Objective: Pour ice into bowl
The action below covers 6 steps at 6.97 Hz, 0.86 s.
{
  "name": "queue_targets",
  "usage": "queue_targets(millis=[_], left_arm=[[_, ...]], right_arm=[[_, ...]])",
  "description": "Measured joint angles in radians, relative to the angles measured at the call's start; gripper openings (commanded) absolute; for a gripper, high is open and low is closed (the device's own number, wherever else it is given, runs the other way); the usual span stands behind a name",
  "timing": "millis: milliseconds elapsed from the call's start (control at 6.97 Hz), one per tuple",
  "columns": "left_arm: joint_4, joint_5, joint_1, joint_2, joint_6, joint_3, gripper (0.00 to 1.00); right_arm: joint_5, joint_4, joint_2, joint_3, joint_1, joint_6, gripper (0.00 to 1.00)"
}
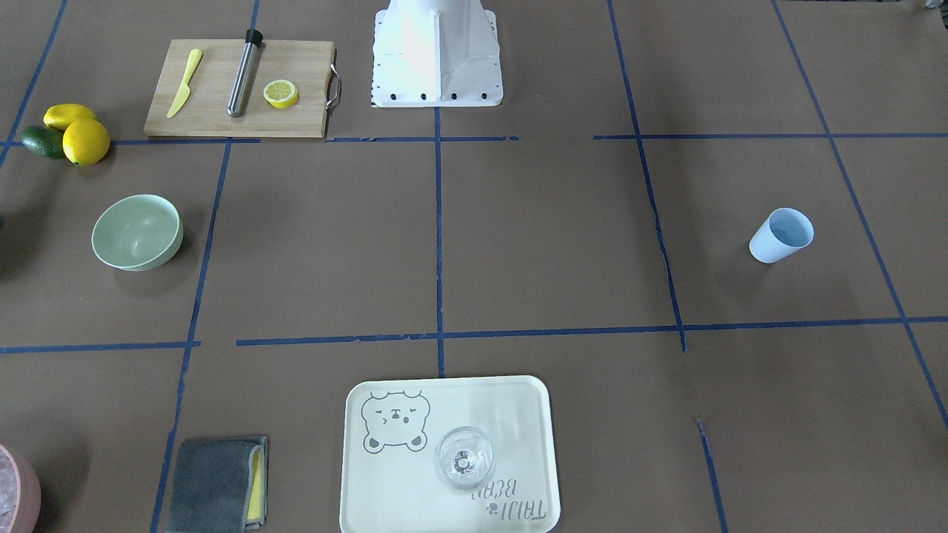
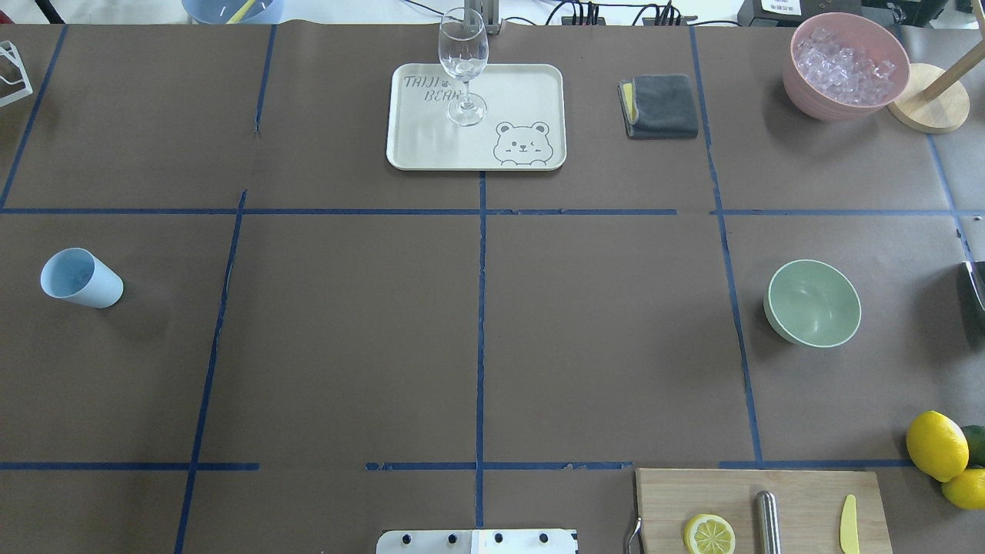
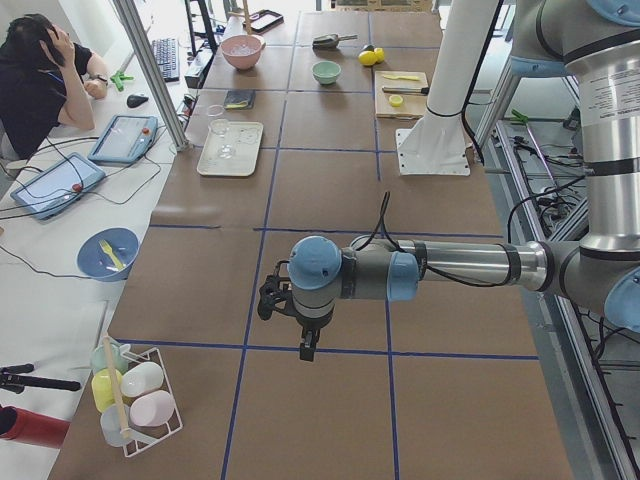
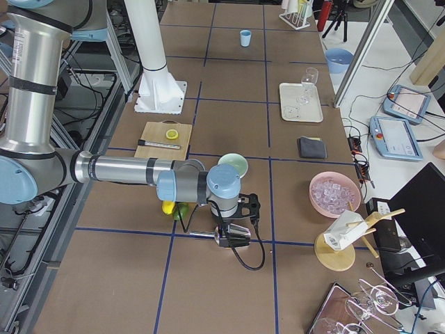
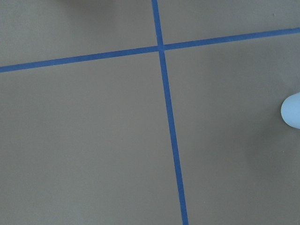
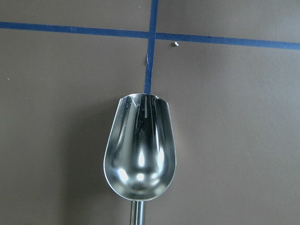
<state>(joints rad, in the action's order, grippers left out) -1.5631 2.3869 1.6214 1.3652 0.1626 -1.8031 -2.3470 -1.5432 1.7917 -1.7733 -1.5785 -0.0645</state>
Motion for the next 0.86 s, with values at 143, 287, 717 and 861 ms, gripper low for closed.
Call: queue_targets(millis=[143,287,717,861], left_arm=[[0.000,0.000,0.000,0.000,0.001,-0.002,1.00],[0.000,-0.001,0.000,0.000,0.004,-0.006,1.00],[-0.001,-0.001,0.002,-0.004,0.008,-0.011,1.00],[-0.001,-0.001,0.004,-0.004,0.009,-0.012,1.00]], right_arm=[[0.000,0.000,0.000,0.000,0.000,0.001,1.00],[0.001,0.000,0.000,0.000,0.000,0.002,1.00],[-0.002,0.039,-0.007,-0.010,0.011,0.004,1.00],[-0.001,0.117,-0.009,-0.009,0.027,0.006,1.00]])
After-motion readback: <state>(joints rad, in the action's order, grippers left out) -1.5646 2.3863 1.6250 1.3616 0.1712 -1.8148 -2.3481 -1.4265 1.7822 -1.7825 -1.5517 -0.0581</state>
